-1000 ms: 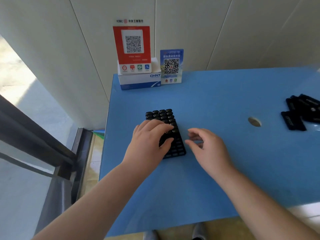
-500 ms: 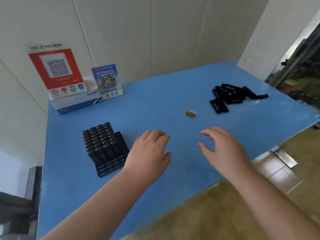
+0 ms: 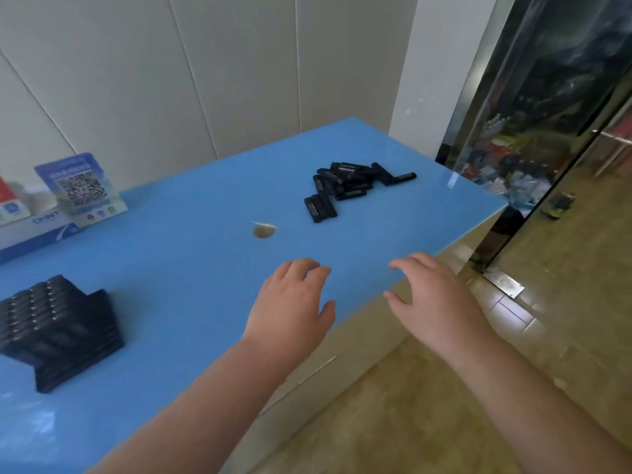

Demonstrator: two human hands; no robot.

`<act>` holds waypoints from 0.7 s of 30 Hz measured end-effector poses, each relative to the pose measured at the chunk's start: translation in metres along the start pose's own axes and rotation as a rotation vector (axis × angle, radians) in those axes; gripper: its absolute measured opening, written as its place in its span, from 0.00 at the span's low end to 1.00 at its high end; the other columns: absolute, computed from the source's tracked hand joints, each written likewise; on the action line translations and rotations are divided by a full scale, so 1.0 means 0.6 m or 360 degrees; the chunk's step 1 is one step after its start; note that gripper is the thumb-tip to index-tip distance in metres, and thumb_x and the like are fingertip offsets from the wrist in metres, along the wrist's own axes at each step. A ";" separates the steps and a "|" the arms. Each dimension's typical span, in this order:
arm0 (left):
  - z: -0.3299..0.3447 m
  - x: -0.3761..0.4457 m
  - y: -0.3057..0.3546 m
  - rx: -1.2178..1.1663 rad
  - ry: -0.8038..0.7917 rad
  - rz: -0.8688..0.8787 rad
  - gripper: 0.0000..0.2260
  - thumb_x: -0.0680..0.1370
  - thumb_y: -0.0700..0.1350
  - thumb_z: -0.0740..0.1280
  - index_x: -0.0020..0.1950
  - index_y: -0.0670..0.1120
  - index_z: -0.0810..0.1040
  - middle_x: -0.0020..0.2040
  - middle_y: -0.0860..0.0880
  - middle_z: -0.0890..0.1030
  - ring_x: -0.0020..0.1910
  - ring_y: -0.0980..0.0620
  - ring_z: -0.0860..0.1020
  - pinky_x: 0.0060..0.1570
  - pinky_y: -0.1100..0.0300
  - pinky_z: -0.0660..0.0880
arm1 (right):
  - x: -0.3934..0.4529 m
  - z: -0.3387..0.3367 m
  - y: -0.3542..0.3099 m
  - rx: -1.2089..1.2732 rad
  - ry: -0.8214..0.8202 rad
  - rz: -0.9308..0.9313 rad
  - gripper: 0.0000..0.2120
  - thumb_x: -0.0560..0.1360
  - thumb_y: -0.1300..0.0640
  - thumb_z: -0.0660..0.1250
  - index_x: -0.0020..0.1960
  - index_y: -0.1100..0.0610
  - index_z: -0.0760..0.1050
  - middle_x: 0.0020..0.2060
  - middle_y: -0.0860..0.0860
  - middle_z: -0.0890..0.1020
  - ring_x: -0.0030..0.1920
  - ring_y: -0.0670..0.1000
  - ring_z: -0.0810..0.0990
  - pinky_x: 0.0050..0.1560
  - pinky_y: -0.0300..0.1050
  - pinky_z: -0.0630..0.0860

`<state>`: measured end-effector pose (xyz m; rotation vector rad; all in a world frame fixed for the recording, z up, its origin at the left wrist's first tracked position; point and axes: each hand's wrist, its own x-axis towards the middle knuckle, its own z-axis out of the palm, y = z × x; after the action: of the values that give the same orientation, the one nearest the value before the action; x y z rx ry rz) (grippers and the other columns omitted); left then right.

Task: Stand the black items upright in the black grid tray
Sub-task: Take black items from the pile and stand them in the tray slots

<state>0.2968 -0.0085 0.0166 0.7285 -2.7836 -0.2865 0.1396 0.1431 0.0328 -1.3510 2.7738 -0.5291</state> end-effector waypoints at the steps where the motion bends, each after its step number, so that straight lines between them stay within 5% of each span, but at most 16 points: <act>1: 0.007 0.009 0.018 -0.0003 -0.0006 -0.0012 0.23 0.79 0.56 0.62 0.73 0.51 0.68 0.70 0.53 0.69 0.70 0.50 0.66 0.70 0.56 0.65 | 0.000 -0.009 0.018 -0.0007 -0.0005 -0.0006 0.22 0.77 0.47 0.68 0.69 0.50 0.72 0.62 0.44 0.75 0.64 0.49 0.73 0.62 0.43 0.72; 10: 0.046 0.088 0.108 0.0011 -0.0075 -0.0124 0.24 0.80 0.56 0.61 0.75 0.51 0.65 0.71 0.53 0.68 0.71 0.51 0.65 0.70 0.58 0.63 | 0.045 -0.051 0.127 0.0005 0.0001 -0.0028 0.22 0.79 0.46 0.66 0.71 0.48 0.71 0.64 0.43 0.75 0.65 0.47 0.74 0.62 0.42 0.73; 21: 0.103 0.259 0.095 -0.0006 -0.0050 -0.0091 0.23 0.79 0.54 0.65 0.73 0.48 0.70 0.69 0.50 0.71 0.70 0.48 0.67 0.70 0.55 0.64 | 0.194 -0.014 0.205 -0.0007 -0.0075 0.0004 0.20 0.79 0.47 0.65 0.70 0.49 0.72 0.64 0.44 0.75 0.64 0.48 0.73 0.58 0.40 0.71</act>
<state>0.1221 -0.0303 0.0015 0.8108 -2.7941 -0.3167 -0.0285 0.1262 0.0191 -1.3421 2.7405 -0.4846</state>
